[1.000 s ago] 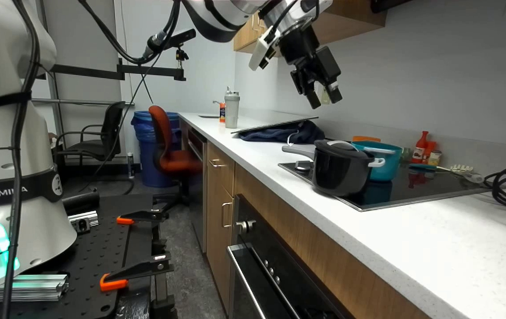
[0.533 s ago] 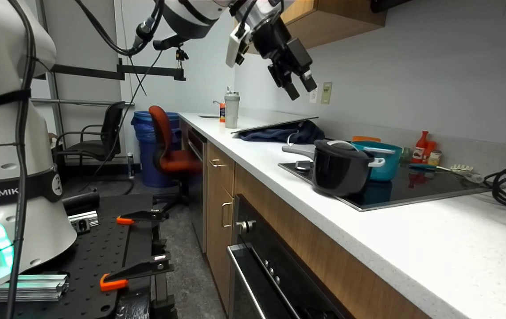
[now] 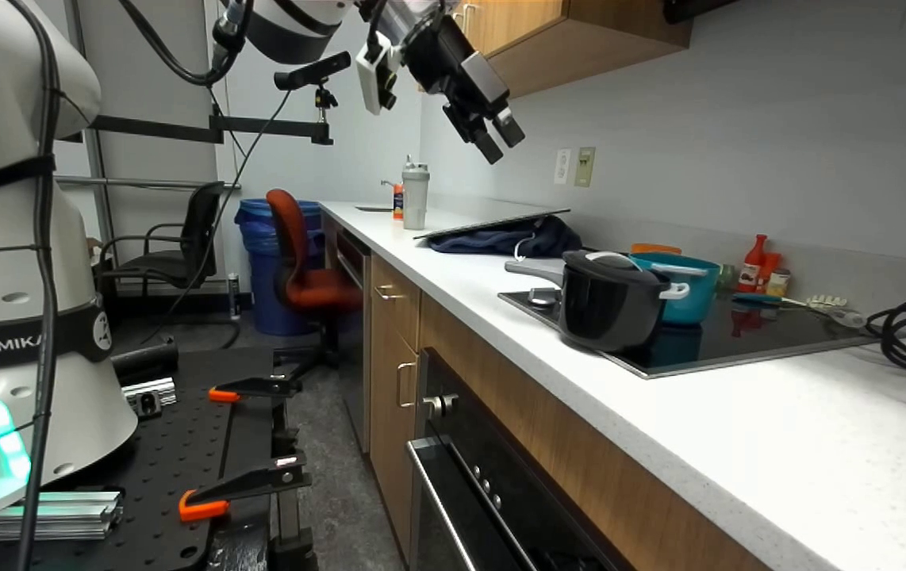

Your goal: Take the lid on the blue pot and place it on the black pot

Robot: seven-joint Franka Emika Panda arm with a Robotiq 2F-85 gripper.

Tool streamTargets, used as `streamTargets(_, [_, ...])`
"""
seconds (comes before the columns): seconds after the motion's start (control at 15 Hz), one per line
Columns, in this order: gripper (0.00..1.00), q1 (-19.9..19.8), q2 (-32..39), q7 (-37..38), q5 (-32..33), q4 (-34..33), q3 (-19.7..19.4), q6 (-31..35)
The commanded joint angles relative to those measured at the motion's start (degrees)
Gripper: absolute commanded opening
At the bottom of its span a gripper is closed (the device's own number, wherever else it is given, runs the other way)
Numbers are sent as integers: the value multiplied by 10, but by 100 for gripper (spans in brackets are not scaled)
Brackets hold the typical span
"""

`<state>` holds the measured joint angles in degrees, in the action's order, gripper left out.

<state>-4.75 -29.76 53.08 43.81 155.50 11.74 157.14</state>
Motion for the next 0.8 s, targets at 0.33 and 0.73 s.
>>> streamTargets(0.33, [100,0,-34,15,0,25,14,0])
streamTargets(0.73, [100,0,-34,15,0,25,14,0])
